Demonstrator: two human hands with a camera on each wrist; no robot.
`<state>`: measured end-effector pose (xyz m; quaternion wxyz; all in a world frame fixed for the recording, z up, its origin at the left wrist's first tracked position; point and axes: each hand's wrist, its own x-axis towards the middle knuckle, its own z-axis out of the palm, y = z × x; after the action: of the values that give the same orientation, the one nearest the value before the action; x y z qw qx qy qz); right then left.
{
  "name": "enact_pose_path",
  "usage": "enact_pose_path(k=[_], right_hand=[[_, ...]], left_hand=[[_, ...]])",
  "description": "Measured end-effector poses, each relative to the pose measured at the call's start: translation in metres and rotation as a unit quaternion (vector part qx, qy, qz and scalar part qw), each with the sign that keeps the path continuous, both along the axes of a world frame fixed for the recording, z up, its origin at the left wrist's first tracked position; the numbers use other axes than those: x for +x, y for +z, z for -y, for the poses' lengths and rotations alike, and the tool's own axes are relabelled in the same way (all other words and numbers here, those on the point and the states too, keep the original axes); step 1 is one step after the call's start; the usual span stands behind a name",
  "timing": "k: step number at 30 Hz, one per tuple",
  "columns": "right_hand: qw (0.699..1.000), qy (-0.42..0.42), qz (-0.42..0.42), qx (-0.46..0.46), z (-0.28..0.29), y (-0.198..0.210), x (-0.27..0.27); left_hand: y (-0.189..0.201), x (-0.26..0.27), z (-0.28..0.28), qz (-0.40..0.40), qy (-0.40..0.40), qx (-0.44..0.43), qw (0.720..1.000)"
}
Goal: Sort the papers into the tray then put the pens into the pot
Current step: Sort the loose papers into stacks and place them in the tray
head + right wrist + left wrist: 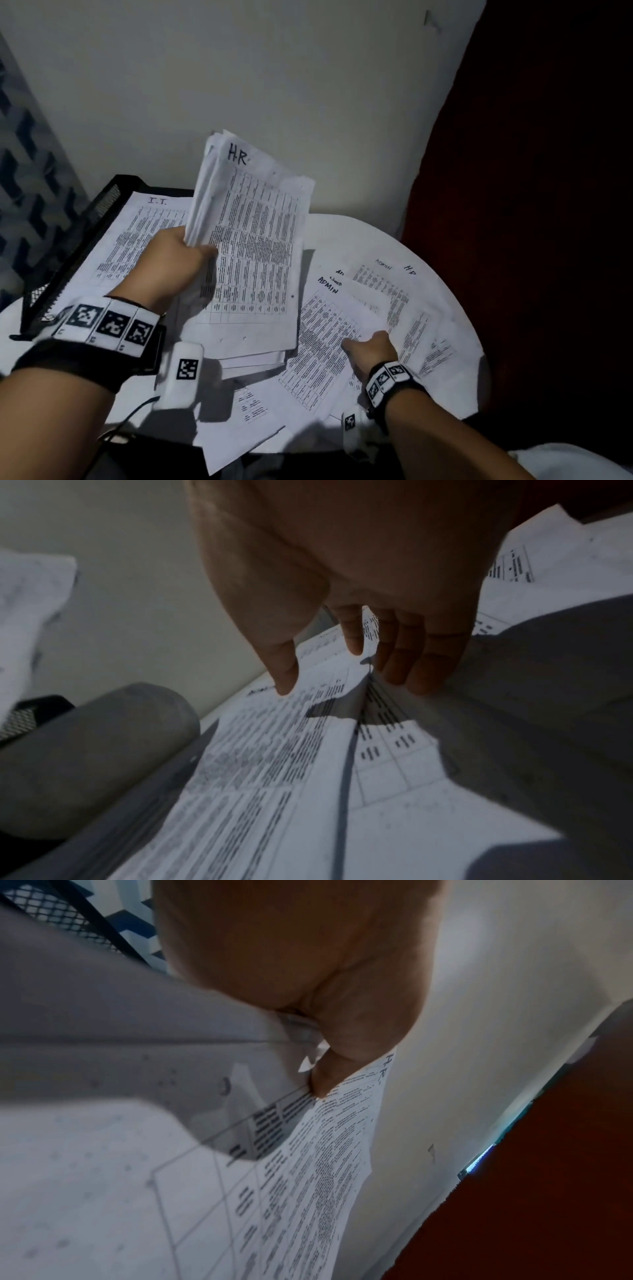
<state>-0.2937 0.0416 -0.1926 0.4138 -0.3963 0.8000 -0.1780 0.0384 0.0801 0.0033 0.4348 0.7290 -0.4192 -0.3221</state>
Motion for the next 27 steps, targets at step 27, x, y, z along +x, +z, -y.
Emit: enact_pose_path(k=[27], right_hand=[[0.985, -0.076, 0.054, -0.145, 0.006, 0.053, 0.003]], left_hand=[[-0.001, 0.005, -0.005, 0.007, -0.033, 0.015, 0.999]])
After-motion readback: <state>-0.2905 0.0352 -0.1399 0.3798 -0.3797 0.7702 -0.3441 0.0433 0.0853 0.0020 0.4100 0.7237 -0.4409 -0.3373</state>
